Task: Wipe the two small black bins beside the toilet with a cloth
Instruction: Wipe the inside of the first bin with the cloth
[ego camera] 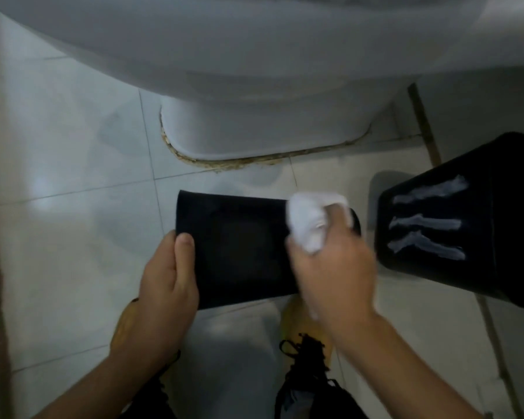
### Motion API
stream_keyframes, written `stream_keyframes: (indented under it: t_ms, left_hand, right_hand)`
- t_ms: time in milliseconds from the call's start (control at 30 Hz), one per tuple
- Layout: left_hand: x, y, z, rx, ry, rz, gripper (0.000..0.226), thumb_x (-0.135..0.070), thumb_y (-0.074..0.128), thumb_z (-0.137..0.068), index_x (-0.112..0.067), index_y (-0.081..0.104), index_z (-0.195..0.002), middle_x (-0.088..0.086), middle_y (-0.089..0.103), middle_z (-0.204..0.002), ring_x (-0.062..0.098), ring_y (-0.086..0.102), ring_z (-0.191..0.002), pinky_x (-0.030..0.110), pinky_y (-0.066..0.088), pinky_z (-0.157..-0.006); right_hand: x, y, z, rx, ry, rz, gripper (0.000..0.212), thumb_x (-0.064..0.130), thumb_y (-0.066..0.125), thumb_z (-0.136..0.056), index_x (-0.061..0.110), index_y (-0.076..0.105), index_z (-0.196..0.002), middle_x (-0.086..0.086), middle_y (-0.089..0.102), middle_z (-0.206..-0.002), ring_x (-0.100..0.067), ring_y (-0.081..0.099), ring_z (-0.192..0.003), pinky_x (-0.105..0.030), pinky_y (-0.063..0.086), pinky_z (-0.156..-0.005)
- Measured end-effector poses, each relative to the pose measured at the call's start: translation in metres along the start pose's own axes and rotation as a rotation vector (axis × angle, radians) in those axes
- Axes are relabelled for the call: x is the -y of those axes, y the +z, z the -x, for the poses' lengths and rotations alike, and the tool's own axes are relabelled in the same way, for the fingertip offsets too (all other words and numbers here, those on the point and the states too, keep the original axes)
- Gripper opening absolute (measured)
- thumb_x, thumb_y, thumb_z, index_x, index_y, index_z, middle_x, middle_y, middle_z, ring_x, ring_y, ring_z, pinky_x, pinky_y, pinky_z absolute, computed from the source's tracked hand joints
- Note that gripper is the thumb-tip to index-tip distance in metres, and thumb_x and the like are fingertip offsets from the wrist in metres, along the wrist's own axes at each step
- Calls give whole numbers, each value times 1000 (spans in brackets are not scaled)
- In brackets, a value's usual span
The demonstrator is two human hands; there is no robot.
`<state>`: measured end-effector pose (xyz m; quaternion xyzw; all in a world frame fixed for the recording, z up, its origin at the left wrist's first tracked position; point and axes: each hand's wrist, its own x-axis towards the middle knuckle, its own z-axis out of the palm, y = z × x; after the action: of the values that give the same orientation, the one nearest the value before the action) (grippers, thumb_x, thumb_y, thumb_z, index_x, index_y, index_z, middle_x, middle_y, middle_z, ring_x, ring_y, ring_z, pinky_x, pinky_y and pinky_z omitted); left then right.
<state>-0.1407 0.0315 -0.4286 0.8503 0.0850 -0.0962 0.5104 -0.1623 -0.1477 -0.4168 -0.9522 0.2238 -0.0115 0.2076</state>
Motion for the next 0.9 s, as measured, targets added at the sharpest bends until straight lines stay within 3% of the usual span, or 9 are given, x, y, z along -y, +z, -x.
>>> stream_keyframes:
  t_ms: [133,267,400,567,633,733,800,900]
  left_hand:
    - [-5,0,13,-20,10,73,30,-23,33,-99,-22,48,-73,-3,49,-63,-4,56,-61,4,36,-47]
    - [0,0,12,-16,-7,101,31,-25,32,-100,-18,50,-75,-1,49,-63,0,55,-61,7,37,-48]
    - [8,2,8,-38,28,57,35,-26,33,-105,-13,52,-78,4,55,-66,7,56,-63,12,38,-48]
    - [29,2,11,-52,28,71,32,-29,37,-93,-9,62,-91,-8,66,-79,-4,64,-74,11,47,-64]
    - [23,3,12,-72,62,-5,34,-27,35,-100,-7,56,-83,-7,60,-72,0,58,-68,10,38,-56]
    - [7,4,19,-48,22,-35,38,-26,32,-103,-9,48,-73,5,47,-59,14,53,-63,14,37,-45]
    - [0,2,24,-28,-6,-49,36,-26,30,-101,-13,46,-71,9,47,-57,14,55,-68,15,38,-44]
    - [-2,3,27,-37,48,-53,33,-18,33,-101,-23,43,-69,-1,44,-53,5,57,-63,8,37,-41]
  right_hand:
    - [-28,-7,-12,-127,-40,232,45,35,64,-80,9,63,-116,-12,60,-101,-30,50,-92,-35,30,-76]
    - [-21,-4,-11,-43,-89,15,43,27,60,-80,10,63,-120,-13,56,-121,-34,53,-112,-47,44,-97]
    - [26,4,-7,106,-383,-37,45,15,50,-76,9,64,-119,-11,64,-123,-31,57,-118,-46,41,-108]
    - [77,21,-6,235,-664,-180,46,19,45,-83,4,66,-121,-18,66,-126,-33,56,-127,-44,37,-113]
    - [68,17,-13,239,-622,-154,48,20,46,-81,8,65,-123,-13,68,-125,-28,60,-122,-37,40,-109]
    - [34,0,-34,185,-318,53,27,18,57,-84,19,63,-111,2,65,-92,-23,64,-86,-31,39,-71]
    - [-3,-15,-47,193,-99,191,17,24,58,-91,20,60,-107,6,56,-85,-24,61,-80,-30,35,-68]
    - [-25,-27,-44,141,23,242,12,25,57,-90,16,62,-96,-6,67,-82,-28,63,-73,-31,37,-65]
